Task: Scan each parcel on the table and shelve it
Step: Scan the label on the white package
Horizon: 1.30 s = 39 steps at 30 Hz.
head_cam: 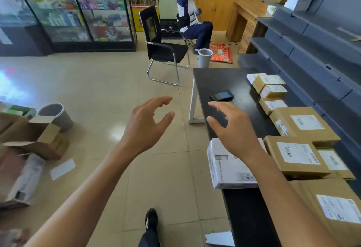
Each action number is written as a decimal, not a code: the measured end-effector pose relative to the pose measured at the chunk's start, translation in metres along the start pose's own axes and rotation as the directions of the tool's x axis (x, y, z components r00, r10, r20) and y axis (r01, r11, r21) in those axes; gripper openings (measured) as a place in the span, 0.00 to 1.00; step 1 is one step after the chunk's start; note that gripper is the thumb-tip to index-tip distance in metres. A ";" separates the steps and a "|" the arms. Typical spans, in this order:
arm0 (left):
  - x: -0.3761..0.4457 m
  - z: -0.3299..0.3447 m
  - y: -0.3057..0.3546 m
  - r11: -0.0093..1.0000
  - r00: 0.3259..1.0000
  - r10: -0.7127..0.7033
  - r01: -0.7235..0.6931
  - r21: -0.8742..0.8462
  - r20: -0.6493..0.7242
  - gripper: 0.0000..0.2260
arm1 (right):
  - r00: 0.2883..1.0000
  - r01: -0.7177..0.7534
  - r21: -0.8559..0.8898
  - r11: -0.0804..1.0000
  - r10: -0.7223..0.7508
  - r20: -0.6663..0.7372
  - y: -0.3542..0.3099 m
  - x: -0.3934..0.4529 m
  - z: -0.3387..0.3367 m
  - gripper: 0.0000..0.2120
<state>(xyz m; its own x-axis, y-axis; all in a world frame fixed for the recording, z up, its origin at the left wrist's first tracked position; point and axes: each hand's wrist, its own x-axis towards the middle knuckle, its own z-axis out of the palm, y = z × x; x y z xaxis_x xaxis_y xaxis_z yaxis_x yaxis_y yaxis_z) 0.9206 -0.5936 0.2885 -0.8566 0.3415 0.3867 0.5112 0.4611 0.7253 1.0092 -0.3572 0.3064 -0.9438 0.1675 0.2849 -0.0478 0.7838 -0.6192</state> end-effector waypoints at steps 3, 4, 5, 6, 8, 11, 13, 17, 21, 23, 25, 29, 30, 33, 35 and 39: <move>0.039 0.001 -0.030 1.000 1.000 0.001 -0.001 -0.011 0.009 0.18 | 1.000 -0.014 -0.019 1.000 0.014 0.012 0.005 0.043 0.019 0.20; 0.054 0.000 -0.041 1.000 1.000 0.003 -0.003 -0.014 0.011 0.18 | 1.000 -0.015 -0.027 1.000 0.015 0.013 0.006 0.059 0.025 0.20; 0.070 -0.001 -0.051 1.000 1.000 0.007 -0.007 -0.015 0.013 0.18 | 1.000 -0.013 -0.035 0.999 0.014 0.012 0.006 0.075 0.031 0.20; 0.086 -0.003 -0.062 1.000 1.000 0.013 -0.013 -0.016 0.016 0.19 | 1.000 -0.013 -0.041 0.999 0.013 0.006 0.006 0.091 0.036 0.20; 0.120 -0.005 -0.082 0.999 1.000 0.021 -0.021 -0.025 0.022 0.18 | 1.000 -0.024 -0.042 0.999 0.024 -0.011 0.006 0.124 0.047 0.19; 0.168 -0.007 -0.108 0.998 0.998 0.054 -0.054 -0.011 0.037 0.17 | 0.998 -0.054 -0.035 0.998 0.053 -0.026 0.009 0.165 0.063 0.19; 0.198 -0.005 -0.120 0.995 0.994 0.095 -0.096 0.018 0.063 0.17 | 0.996 -0.078 -0.026 0.997 0.077 -0.045 0.014 0.186 0.072 0.19; 0.246 0.004 -0.135 0.993 0.987 0.115 -0.118 0.023 0.111 0.17 | 0.988 -0.144 -0.011 0.989 0.143 -0.065 0.029 0.220 0.083 0.19; 0.290 0.024 -0.147 0.991 0.977 0.134 -0.137 0.005 0.168 0.17 | 0.976 -0.198 -0.016 0.980 0.196 -0.093 0.052 0.256 0.087 0.20; 0.312 0.037 -0.154 0.991 0.973 0.133 -0.134 -0.005 0.187 0.17 | 0.971 -0.217 -0.019 0.976 0.214 -0.109 0.067 0.273 0.089 0.19; 0.335 0.052 -0.159 0.991 0.969 0.130 -0.131 -0.010 0.212 0.18 | 0.966 -0.232 -0.015 0.973 0.228 -0.120 0.084 0.292 0.092 0.19; 0.388 0.082 -0.166 0.988 0.948 0.139 -0.153 0.025 0.287 0.18 | 0.948 -0.280 0.006 0.960 0.278 -0.153 0.124 0.331 0.093 0.19; 0.402 0.089 -0.167 0.986 0.939 0.145 -0.164 0.036 0.311 0.18 | 0.942 -0.296 0.014 0.955 0.294 -0.164 0.135 0.339 0.092 0.19; 0.444 0.111 -0.171 0.980 0.920 0.160 -0.191 0.053 0.359 0.18 | 0.917 -0.353 0.047 0.934 0.356 -0.179 0.169 0.361 0.089 0.18; 0.462 0.124 -0.174 0.980 0.912 0.162 -0.194 0.049 0.376 0.18 | 0.905 -0.385 0.060 0.921 0.390 -0.170 0.188 0.370 0.088 0.19; 0.488 0.163 -0.176 0.976 0.888 0.185 -0.215 0.024 0.422 0.17 | 0.879 -0.439 0.073 0.895 0.445 -0.174 0.218 0.387 0.085 0.19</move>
<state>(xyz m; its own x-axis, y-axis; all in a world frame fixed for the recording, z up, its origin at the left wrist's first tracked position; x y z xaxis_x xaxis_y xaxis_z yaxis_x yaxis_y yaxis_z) 0.4239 -0.3745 0.2569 -0.6363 0.7340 0.2375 0.6853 0.3964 0.6109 0.6056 -0.1722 0.2200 -0.7936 0.5999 0.1020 0.3478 0.5847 -0.7330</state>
